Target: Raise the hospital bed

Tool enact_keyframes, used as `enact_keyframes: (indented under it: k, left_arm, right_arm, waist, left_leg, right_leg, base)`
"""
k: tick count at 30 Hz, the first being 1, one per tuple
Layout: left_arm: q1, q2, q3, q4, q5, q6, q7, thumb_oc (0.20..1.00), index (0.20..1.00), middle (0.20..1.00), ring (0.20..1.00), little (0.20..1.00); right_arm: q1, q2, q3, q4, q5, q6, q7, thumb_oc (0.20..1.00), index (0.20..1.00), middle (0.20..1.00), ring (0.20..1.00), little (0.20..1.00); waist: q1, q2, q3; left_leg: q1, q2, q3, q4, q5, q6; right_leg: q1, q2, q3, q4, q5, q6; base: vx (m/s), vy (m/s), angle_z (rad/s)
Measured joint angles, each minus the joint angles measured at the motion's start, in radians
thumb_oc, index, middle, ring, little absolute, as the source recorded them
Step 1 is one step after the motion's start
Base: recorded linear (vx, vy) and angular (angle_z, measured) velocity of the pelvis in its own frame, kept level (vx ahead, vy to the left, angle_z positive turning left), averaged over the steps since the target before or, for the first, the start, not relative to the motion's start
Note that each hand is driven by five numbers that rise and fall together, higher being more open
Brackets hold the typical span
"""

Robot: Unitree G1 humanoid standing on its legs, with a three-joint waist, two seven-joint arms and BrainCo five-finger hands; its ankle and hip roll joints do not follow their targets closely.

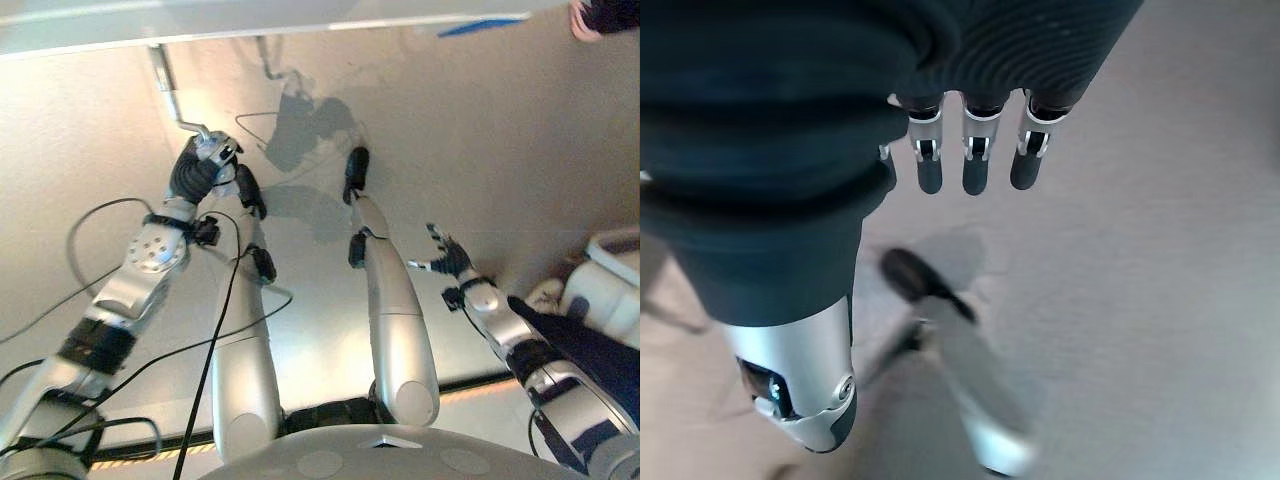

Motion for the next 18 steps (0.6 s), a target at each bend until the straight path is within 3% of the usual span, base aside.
enact_keyframes:
  k: [3, 6, 9, 18]
  left_arm:
    - [-0.015, -0.014, -0.012, 0.001, 0.000, 0.000, 0.000, 0.200, 0.200, 0.200, 0.200, 0.200]
    - [0.149, 0.037, 0.155, -0.063, -0.032, 0.021, -0.028, 0.200, 0.200, 0.200, 0.200, 0.200]
    - [0.157, 0.084, 0.151, -0.061, -0.033, 0.040, -0.044, 0.200, 0.200, 0.200, 0.200, 0.200]
    - [0.168, 0.071, 0.173, -0.045, -0.029, 0.063, -0.069, 0.200, 0.200, 0.200, 0.200, 0.200]
  right_arm:
    - [-0.004, 0.001, -0.006, -0.005, 0.000, -0.001, 0.000, 1.000, 1.000, 1.000, 1.000, 1.000]
    - [0.021, 0.003, -0.031, 0.025, -0.006, -0.001, 0.015, 1.000, 1.000, 1.000, 1.000, 1.000]
    - [0.036, 0.005, -0.040, 0.025, -0.006, -0.001, 0.021, 1.000, 1.000, 1.000, 1.000, 1.000]
    - [0.036, 0.012, -0.040, 0.020, -0.019, -0.002, 0.040, 1.000, 1.000, 1.000, 1.000, 1.000]
  waist:
    - [-0.003, 0.001, 0.001]
    - [0.004, 0.025, 0.007]
    - [0.005, 0.025, 0.007]
    - [0.019, 0.027, 0.008]
  left_leg:
    - [-0.001, -0.006, -0.002, -0.008, 0.005, 0.006]
    - [0.018, -0.015, -0.025, -0.001, 0.002, 0.006]
    - [0.031, -0.016, -0.043, -0.002, 0.000, 0.004]
    - [0.053, -0.002, -0.075, 0.001, -0.005, -0.005]
  right_leg:
    - [0.000, -0.008, -0.007, 0.000, 0.000, 0.001]
    - [0.048, -0.033, -0.065, -0.006, 0.000, -0.004]
    - [0.085, -0.028, -0.069, -0.025, -0.005, 0.004]
    - [0.144, -0.011, -0.101, -0.048, -0.020, 0.002]
  base:
    - [-0.01, 0.196, 0.09]
    - [0.00, 0.164, 0.12]
    - [0.00, 0.083, 0.16]
    - [0.02, 0.076, 0.06]
